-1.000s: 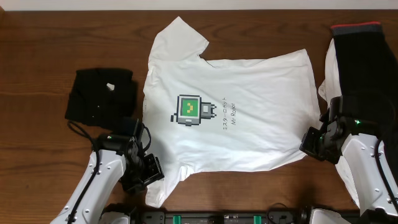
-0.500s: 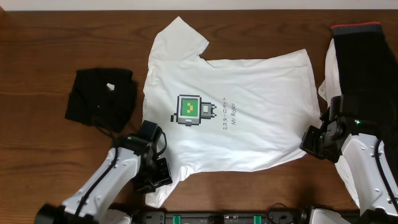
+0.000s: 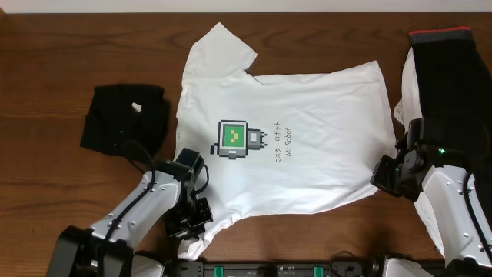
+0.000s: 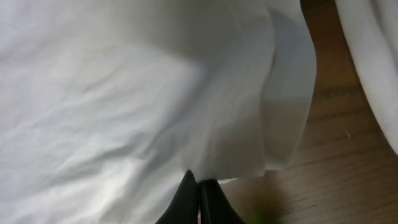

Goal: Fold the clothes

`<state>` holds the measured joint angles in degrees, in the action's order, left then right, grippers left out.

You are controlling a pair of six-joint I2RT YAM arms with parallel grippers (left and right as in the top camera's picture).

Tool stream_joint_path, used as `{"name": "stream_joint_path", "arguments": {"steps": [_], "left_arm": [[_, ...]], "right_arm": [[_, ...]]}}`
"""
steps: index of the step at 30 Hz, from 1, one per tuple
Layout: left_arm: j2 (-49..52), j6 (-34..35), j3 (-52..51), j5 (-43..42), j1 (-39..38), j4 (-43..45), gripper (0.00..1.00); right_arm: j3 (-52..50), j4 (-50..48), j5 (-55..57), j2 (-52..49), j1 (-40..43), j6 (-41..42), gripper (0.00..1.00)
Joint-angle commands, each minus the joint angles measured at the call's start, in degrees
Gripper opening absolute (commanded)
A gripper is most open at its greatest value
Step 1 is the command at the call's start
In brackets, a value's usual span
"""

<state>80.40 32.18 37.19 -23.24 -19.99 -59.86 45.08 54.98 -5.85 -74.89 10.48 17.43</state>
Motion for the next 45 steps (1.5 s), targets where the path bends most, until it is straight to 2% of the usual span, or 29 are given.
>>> {"name": "stream_joint_path", "arguments": {"steps": [1, 3, 7, 13, 19, 22, 23, 25, 28, 34, 45], "left_arm": [[-2.9, -3.5, 6.7, -0.5, -0.1, -2.6, 0.06], [-3.8, -4.4, 9.4, 0.8, -0.1, -3.7, 0.06], [-4.3, -4.5, 12.5, 5.0, 0.6, -4.4, 0.06], [-4.3, -4.5, 12.5, 10.8, 4.0, -3.2, 0.06], [-4.3, -6.0, 12.5, 10.9, 7.9, 0.0, 0.07], [-4.0, -6.9, 12.5, 11.8, 8.3, -0.3, 0.17], [-4.0, -6.9, 12.5, 12.7, 8.3, -0.6, 0.27], [-4.0, -6.9, 12.5, 13.4, 8.3, -1.1, 0.37], [-4.1, -6.9, 12.5, 11.7, 8.2, -2.8, 0.38], [-4.1, -9.7, 12.5, 9.2, 2.8, -4.6, 0.38], [-4.0, -7.9, 12.1, 10.6, -10.3, -1.5, 0.39]], "right_arm": [[0.8, -0.8, -2.1, 0.4, 0.6, -1.0, 0.01], [0.8, -2.3, -7.3, 0.4, 0.6, -5.4, 0.01], [0.8, -4.7, -13.3, 0.4, 0.6, -6.1, 0.01], [0.8, -8.9, -14.1, 0.4, 0.6, -0.6, 0.01], [0.8, -12.9, -14.1, 0.4, 0.6, 3.3, 0.01], [0.8, -12.6, -14.1, 0.4, 0.6, 3.3, 0.01], [0.8, -12.4, -14.1, 0.4, 0.6, 3.3, 0.01], [0.8, -12.2, -14.1, 0.4, 0.6, 3.3, 0.01], [0.8, -11.9, -14.1, 0.4, 0.6, 3.3, 0.01], [0.8, -11.9, -14.1, 0.4, 0.6, 3.3, 0.01], [0.8, -11.9, -14.0, 0.4, 0.6, 3.3, 0.01]]}}
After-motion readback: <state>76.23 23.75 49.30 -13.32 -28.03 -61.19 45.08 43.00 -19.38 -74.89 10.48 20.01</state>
